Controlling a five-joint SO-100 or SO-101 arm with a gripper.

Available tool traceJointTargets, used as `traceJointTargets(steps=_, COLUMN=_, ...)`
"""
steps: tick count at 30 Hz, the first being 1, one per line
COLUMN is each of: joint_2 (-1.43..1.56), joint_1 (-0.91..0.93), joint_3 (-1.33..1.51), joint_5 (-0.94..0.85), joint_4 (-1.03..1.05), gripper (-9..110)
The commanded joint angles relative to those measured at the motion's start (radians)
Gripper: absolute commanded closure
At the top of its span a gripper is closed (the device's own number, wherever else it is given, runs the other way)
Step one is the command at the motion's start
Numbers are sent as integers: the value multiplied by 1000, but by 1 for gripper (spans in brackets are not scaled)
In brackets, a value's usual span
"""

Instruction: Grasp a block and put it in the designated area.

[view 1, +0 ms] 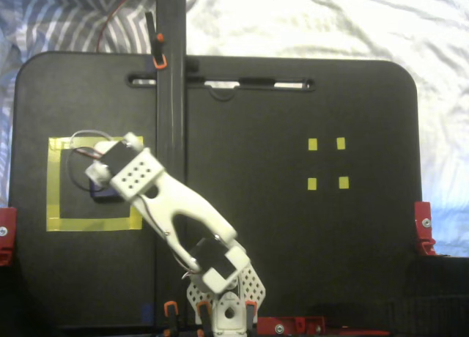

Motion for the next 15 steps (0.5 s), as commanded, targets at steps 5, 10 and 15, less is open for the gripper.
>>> traceJointTargets(steps=5, joint_2=109, joint_1=164, joint_3=-44, joint_5=38, joint_4=-97, gripper=102)
traceJointTargets(steps=10, joint_2=152, joint_1=285, joint_3=-38, joint_5=66, joint_4=-167, gripper=102)
traceJointTargets(steps=15, joint_2=207, joint_1=370, joint_3=-6, joint_5=89, joint_4=-255, gripper=102)
